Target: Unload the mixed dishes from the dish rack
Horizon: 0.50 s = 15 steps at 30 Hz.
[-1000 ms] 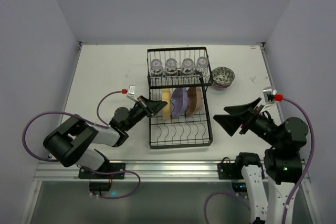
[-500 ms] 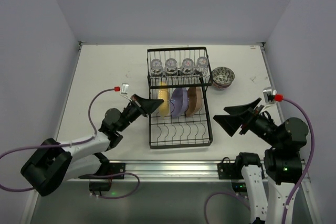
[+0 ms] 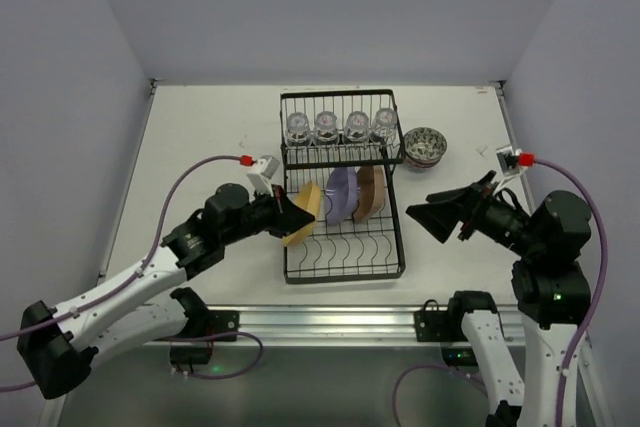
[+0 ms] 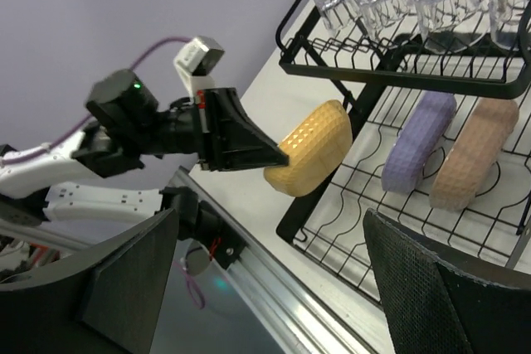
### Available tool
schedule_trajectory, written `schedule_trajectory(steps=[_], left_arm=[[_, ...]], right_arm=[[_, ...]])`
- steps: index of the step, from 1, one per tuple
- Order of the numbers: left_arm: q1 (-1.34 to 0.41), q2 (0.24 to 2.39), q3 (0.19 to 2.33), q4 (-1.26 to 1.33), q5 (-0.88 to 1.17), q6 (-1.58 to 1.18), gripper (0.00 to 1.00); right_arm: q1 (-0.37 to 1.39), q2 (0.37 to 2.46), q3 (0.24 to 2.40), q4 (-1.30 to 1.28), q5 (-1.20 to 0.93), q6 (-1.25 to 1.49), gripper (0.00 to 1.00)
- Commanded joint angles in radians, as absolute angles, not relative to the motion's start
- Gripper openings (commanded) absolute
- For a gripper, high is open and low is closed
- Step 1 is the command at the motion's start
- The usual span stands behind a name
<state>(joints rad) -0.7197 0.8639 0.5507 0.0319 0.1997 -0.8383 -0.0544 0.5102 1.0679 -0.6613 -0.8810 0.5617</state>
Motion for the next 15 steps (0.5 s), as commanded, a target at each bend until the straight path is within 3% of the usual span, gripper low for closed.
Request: schedule_trajectory(steps=[1,5,10,15], left_arm=[[-0.869,0.859,0.771,-0.418,0.125,-0.629,0.0],[-1.061,0.882,0.914,-0.615,-0.055,-0.546,0.0],[-1.222,0.957,1.023,-0.729,-0.135,-0.428,0.0],[-1.569,1.11,1.12,-0.764,-0.362,-0.299,0.0]], right_arm=[[-0.008,0.58,1.095,-0.709,-0.894,0.534,0.93],[0.158,0.681,1.146,-0.823,-0.755,0.462,0.92],[0.334,0.761,1.166,-0.871,-0.623,0.439,0.91],[0.488,0.811,1.132,-0.9,-0.471,0.457,0.88]])
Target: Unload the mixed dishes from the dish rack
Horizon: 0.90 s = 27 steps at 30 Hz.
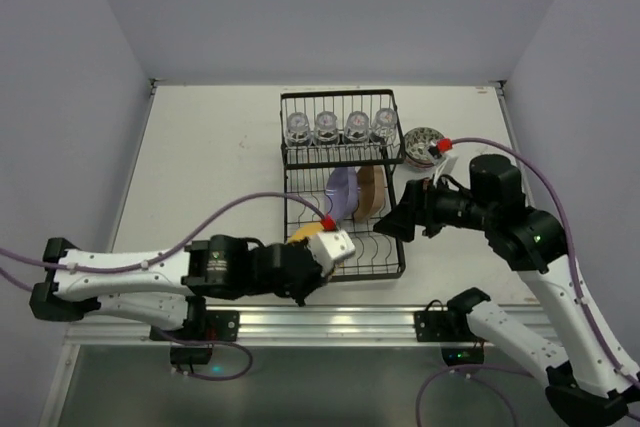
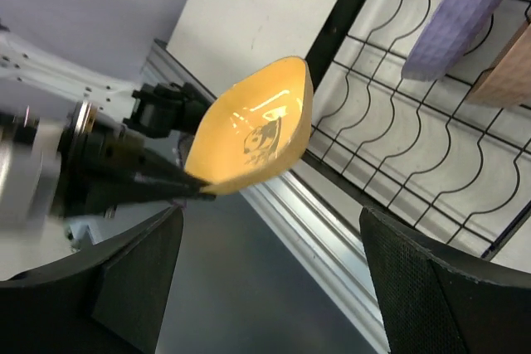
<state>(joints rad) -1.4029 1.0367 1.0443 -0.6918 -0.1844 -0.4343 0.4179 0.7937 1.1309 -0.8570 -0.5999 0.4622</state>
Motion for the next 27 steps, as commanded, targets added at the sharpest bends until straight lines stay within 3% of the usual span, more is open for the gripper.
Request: schedule_trajectory(steps=[1,3,7,9,13,18,21,23,26,27], left_arm=[[-1.624,1.144,1.137,-0.772,-0.408,-0.284,0.0],[-1.771,1.245,1.185,-0.778,-0.526,-0.233,0.0],[-1.847,1.344,1.236,-0.773,-0.615,-0.157,0.0],[-1.847,1.361,1.241,-0.749,-0.609,-0.138,0.0],[-1.847,1.361,1.244,-0.719,-0.583,-0.104,0.0],[-1.847,1.367,1.233,-0.712,-0.583,-0.091,0.0],[-1.845,1.361,1.215,-0.698,-0.571,-0.083,0.0],[-1.842,1.361,1.206,-0.695,-0.565,-0.083,0.0],[-1.806,1.353,1.19,-0.693,-0.557,-0.101,0.01],[-1.786,1.348,1.178,-0.696,-0.563,-0.115,0.46]], right_arm=[[0.552,0.843,1.117,-0.907,-0.438,0.459,0.88],[0.609,0.868,1.1,-0.919,-0.347,0.471,0.87],[0.741,0.934,1.043,-0.928,-0.224,0.489,0.83],[0.764,0.942,1.013,-0.911,-0.195,0.503,0.78],[0.799,0.953,0.979,-0.871,-0.196,0.518,0.54],[0.864,1.023,0.962,-0.864,-0.187,0.518,0.46],[0.9,1.048,0.966,-0.853,-0.184,0.519,0.31],[0.91,1.049,0.971,-0.854,-0.155,0.523,0.02],[0.91,1.022,0.976,-0.876,-0.074,0.532,0.0],[0.904,1.008,0.963,-0.879,-0.04,0.552,0.0]])
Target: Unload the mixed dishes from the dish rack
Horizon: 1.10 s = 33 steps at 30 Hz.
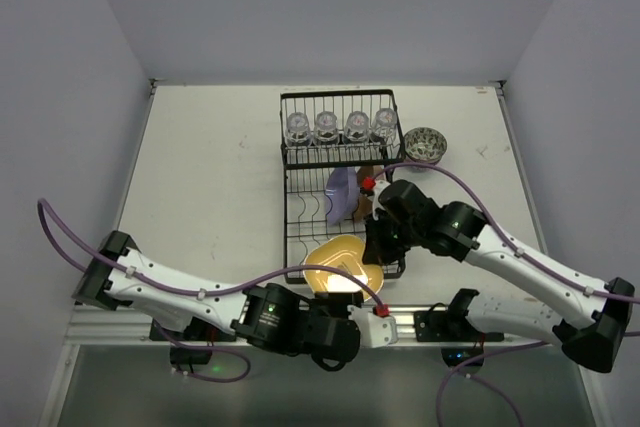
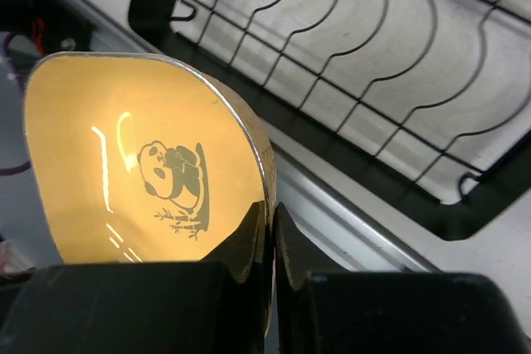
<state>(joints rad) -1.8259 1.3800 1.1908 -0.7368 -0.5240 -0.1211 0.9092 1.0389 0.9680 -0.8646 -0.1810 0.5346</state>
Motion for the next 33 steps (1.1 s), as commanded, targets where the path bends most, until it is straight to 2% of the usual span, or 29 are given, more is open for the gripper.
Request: schedule_trajectory(steps=[1,2,3,9,15,19,26,27,30,33], left_arm=[[-1.742,1.341,1.166,-0.695,-0.572,-0.135,0.79],[-1.72,1.322,1.154,-0.687,-0.578,-0.141,0.98],[-1.698,1.309,1.126,-0.678,-0.58,-0.147,1.0],[-1.548,1.157,1.065,-0.606,-0.686,-0.195,1.0],[-1.427,1.046,1.069,-0.659,-0.791,-0.297,1.0],[-1.339,1.003,1.058,-0.687,-0.839,-0.348,1.0],[-1.092,1.022,1.048,-0.64,-0.747,-0.387,1.0],[-1.063,1.025,1.049,-0.637,-0.729,-0.385,1.0],[-1.046,1.026,1.052,-0.63,-0.686,-0.377,1.0],[-1.045,1.014,1.051,-0.624,-0.667,-0.37,1.0]], right_arm=[[0.891,0.973,0.956,-0.88,-0.01,0.563,0.0],[0.867,0.953,0.944,-0.884,0.015,0.584,0.0],[0.794,0.928,0.91,-0.882,0.011,0.587,0.0],[0.487,0.715,0.804,-0.867,0.06,0.62,0.0],[0.346,0.583,0.825,-0.879,0.297,0.666,0.0],[0.2,0.557,0.824,-0.871,0.344,0.732,0.0],[-0.076,0.618,0.749,-0.732,0.451,0.991,0.0],[-0.175,0.647,0.735,-0.695,0.428,0.999,0.0],[-0.341,0.829,0.7,-0.583,0.256,1.078,0.0],[-0.351,1.0,0.69,-0.476,0.271,1.103,0.0]])
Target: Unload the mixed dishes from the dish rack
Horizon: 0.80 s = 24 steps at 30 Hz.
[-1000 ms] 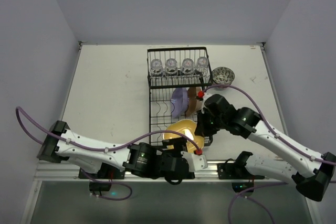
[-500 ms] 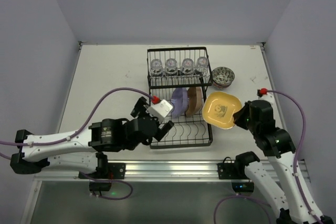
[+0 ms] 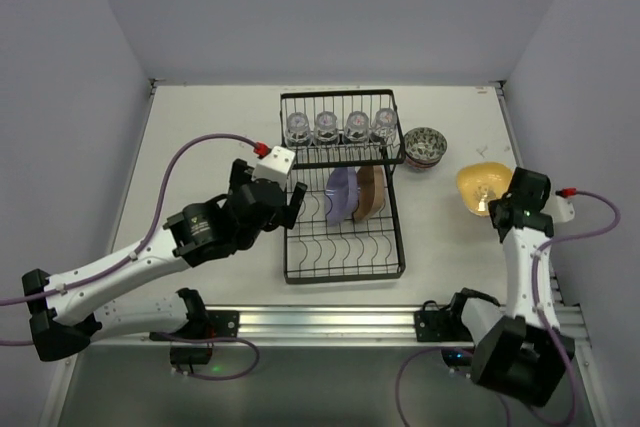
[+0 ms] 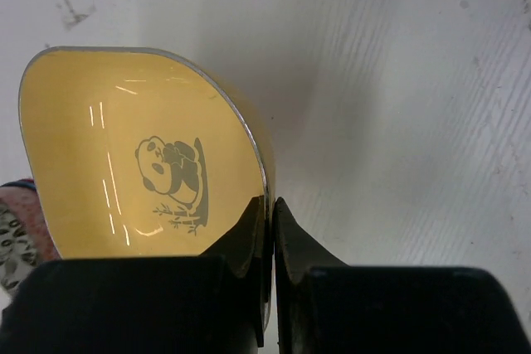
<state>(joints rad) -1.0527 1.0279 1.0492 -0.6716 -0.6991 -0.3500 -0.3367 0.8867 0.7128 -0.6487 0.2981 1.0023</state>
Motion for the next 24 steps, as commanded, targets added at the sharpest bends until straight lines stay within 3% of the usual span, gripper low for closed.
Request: schedule_trajectory(steps=[1,5,16,21,22,23,24], left_arm=[[-1.045,1.008,1.049,-0.624,-0.66,-0.37,1.0],[-1.043,0.991,1.046,-0.624,-0.644,-0.367,1.0],[-1.043,1.014,1.043,-0.565,-0.543,-0.383,1.0],[-1.043,1.045,1.04,-0.529,-0.499,-0.403,1.0],[-1.043,1.049,1.04,-0.517,-0.492,-0.408,1.0],[-1.043,1.054,1.039,-0.511,-0.486,-0.416,1.0],[-1.043,1.066,1.037,-0.506,-0.465,-0.42,1.0]], right_arm=[[-0.351,1.038,0.692,-0.436,0.285,1.107,0.0],[-0.354,1.245,0.751,-0.379,0.285,1.062,0.0],[-0.376,1.388,0.759,-0.437,0.271,1.206,0.0],[-0.376,1.397,0.758,-0.46,0.258,1.223,0.21],[-0.374,1.39,0.755,-0.462,0.255,1.227,0.27],[-0.376,1.384,0.752,-0.46,0.249,1.226,0.4],[-0.376,1.375,0.75,-0.462,0.244,1.223,0.42]])
